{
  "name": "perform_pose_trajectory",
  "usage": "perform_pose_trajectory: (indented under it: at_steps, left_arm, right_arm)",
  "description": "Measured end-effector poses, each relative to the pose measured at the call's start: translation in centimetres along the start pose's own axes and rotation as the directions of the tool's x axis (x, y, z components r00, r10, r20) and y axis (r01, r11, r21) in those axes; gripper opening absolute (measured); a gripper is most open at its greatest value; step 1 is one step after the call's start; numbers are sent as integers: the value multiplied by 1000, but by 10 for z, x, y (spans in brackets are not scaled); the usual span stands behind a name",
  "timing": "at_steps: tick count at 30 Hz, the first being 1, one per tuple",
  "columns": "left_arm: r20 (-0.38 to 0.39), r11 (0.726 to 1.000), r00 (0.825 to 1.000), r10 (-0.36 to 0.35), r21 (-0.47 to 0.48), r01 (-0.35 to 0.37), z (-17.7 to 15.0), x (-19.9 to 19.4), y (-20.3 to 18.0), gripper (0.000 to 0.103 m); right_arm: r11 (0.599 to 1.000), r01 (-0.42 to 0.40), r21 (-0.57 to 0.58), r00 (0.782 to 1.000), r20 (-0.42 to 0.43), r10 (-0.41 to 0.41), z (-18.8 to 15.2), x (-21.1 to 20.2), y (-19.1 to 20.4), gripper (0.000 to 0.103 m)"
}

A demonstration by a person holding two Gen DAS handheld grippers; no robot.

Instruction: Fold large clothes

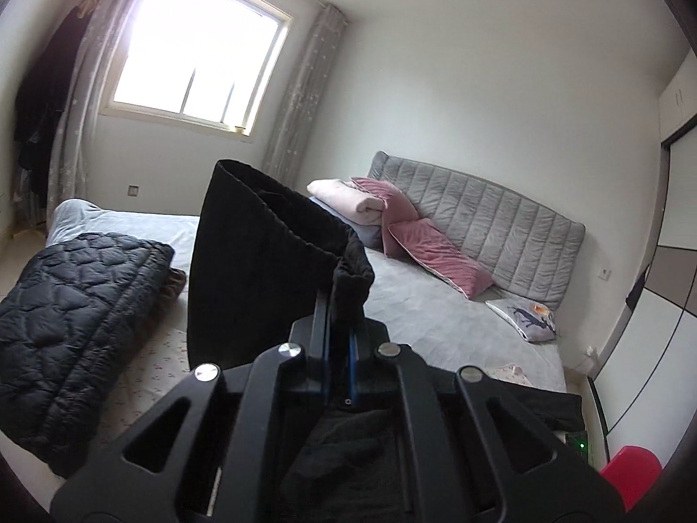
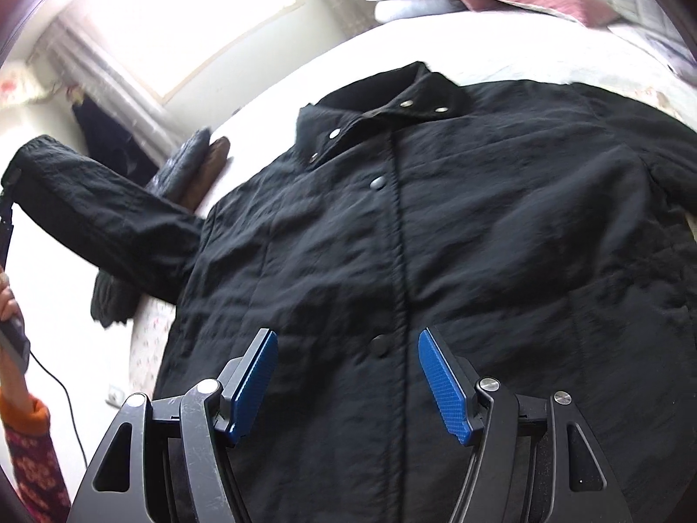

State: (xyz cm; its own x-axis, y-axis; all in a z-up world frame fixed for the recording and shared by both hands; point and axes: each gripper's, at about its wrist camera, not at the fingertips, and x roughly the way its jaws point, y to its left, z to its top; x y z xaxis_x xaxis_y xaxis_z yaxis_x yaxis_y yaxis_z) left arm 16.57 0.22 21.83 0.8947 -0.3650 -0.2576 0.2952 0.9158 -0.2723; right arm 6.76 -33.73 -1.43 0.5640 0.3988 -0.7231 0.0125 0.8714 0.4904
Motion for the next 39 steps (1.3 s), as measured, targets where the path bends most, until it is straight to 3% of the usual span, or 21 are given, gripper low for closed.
perform_pose_trajectory:
  at_steps: [4, 10, 12, 13, 16, 17, 18, 20, 22, 24, 26, 28, 32, 36, 38, 39]
  left_arm:
    - [-76, 997, 996, -37, 70, 42, -15, 36, -39, 7]
    - [-199, 989, 976, -86, 103, 108, -43, 79, -86, 7]
    - [-275, 982, 953, -129, 101, 161, -54, 94, -96, 10]
    - [-326, 974, 930, -168, 90, 208, -58, 100, -100, 12]
    - [-441, 950, 857, -267, 28, 310, -64, 110, -112, 37]
    - [-420, 941, 853, -309, -3, 340, -61, 102, -107, 48]
    - [-378, 938, 867, -325, -13, 346, -56, 93, -100, 60]
    - [-316, 945, 895, -316, -17, 327, -47, 75, -83, 70]
    - [-315, 958, 908, -277, -17, 286, -42, 67, -64, 70]
    - [-326, 981, 928, -180, 4, 192, -44, 58, -35, 70]
    - [-343, 995, 935, -85, 25, 99, -54, 55, -5, 70]
    - [-371, 999, 928, -18, 22, 28, -69, 53, 27, 70]
    - [-466, 993, 884, 51, -73, -96, -114, 62, 97, 70]
    - [-548, 957, 836, 27, -228, -180, -154, 84, 152, 70]
    - [-572, 931, 820, 2, -299, -211, -169, 97, 167, 69]
    - [-574, 917, 819, -13, -333, -219, -175, 104, 172, 64]
  right_arm:
    - [996, -29, 83, 999, 18, 28, 6, -3, -23, 68]
    - [987, -54, 149, 997, 54, 46, 13, -12, -42, 69]
    - [985, -58, 164, 997, 56, 49, 14, -12, -45, 69]
    - [984, -59, 169, 997, 57, 50, 15, -11, -47, 69]
    - [983, -60, 174, 997, 52, 52, 16, -11, -49, 69]
    - [983, -60, 175, 997, 52, 52, 16, -11, -50, 69]
    - [982, -61, 178, 997, 55, 52, 17, -12, -52, 69]
    - [981, -68, 183, 996, 63, 57, 17, -15, -54, 69]
    - [980, -69, 188, 996, 64, 57, 16, -16, -56, 69]
    - [979, -74, 191, 996, 60, 64, 16, -15, -56, 69]
    - [978, -86, 189, 996, 50, 78, 15, -14, -55, 69]
    - [979, -92, 181, 995, 49, 84, 14, -12, -50, 69]
    - [983, -76, 169, 997, 23, 73, 11, -3, -43, 69]
    - [988, -52, 145, 998, -11, 54, 8, 7, -38, 69]
    - [990, -45, 137, 999, -17, 48, 6, 9, -37, 69]
    - [990, -44, 136, 999, -18, 47, 6, 9, -37, 69]
